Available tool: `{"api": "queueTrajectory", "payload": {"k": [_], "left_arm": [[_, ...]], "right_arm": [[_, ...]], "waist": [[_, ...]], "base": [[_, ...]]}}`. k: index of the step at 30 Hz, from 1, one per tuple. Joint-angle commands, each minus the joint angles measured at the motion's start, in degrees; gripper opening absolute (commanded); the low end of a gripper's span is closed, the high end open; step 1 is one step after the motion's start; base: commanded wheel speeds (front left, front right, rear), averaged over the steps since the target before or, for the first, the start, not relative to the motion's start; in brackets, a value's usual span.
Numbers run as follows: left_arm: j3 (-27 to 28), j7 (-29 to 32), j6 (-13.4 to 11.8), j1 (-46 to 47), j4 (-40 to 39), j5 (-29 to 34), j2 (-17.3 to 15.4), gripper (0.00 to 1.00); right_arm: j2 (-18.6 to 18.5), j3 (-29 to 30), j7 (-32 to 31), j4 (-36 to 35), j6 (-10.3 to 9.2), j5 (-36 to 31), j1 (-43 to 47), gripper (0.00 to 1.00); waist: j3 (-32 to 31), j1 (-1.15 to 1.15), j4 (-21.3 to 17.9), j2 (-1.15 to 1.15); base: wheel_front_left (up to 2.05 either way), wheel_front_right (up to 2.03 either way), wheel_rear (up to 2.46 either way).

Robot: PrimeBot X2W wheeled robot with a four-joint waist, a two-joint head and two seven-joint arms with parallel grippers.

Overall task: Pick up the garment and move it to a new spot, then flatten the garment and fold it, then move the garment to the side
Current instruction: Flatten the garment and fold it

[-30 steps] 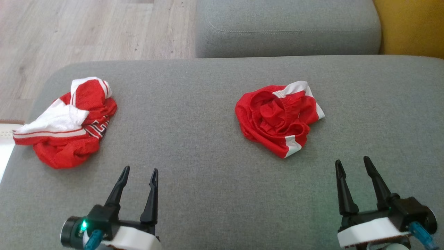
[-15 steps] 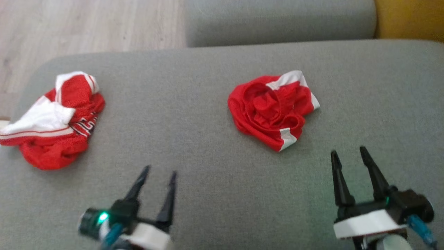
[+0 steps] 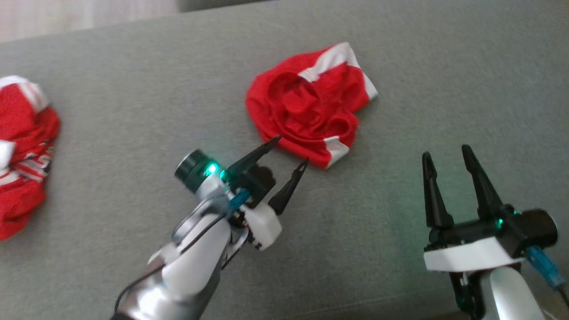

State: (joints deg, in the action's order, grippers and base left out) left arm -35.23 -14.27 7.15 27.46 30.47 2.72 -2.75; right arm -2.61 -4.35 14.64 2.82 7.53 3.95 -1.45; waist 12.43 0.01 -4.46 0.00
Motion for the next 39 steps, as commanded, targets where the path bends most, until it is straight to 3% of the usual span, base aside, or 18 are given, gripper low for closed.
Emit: {"api": "queueTrajectory", "payload": {"k": [1, 20, 21, 22, 23, 33, 39], "left_arm": [[0.0, 0.0, 0.2, 3.8, 0.6, 0.0, -0.1, 1.0], [-6.9, 1.6, -0.7, 15.7, 11.7, -2.8, -0.1, 1.0], [-7.1, 1.7, -0.6, 16.0, 12.2, -3.1, -0.1, 0.89], [-7.1, 1.7, -0.6, 16.1, 12.4, -3.6, -0.1, 0.25], [-7.2, 1.9, -0.6, 16.3, 12.7, -4.0, -0.1, 0.0], [-10.2, 3.4, -0.1, 17.5, 9.0, -8.4, -0.1, 0.0], [-12.4, 8.4, 0.3, 23.3, 0.3, -19.2, -0.1, 0.0]], "right_arm": [[-0.3, -1.3, 0.4, -2.2, -0.04, -0.1, -2.8, 1.0], [-0.3, -2.5, 0.4, -2.4, -0.04, 1.8, -4.4, 1.0], [-0.3, -2.5, 0.4, -2.4, -0.04, 1.9, -4.5, 1.0], [-0.3, -2.5, 0.4, -2.4, -0.04, 2.0, -4.5, 1.0], [-0.3, -2.5, 0.4, -2.4, -0.04, 2.1, -4.6, 1.0], [-0.3, -2.0, 0.4, -1.9, -0.04, 2.8, -4.1, 1.0], [-0.3, -2.8, 0.4, -1.5, -0.04, 3.1, -4.0, 1.0]], "waist": [[2.3, -0.01, -2.4, 0.0], [5.7, -0.01, -7.9, 0.0], [5.8, -0.01, -8.0, 0.0], [5.9, -0.01, -8.2, 0.0], [5.9, -0.01, -8.3, 0.0], [3.6, -0.01, -8.1, 0.0], [1.3, -0.01, -7.6, 0.0]], "base": [[0.0, 0.0, 0.0], [0.0, 0.0, 0.0], [0.0, 0.0, 0.0], [0.0, 0.0, 0.0], [0.0, 0.0, 0.0], [0.0, 0.0, 0.0], [0.0, 0.0, 0.0]]}}
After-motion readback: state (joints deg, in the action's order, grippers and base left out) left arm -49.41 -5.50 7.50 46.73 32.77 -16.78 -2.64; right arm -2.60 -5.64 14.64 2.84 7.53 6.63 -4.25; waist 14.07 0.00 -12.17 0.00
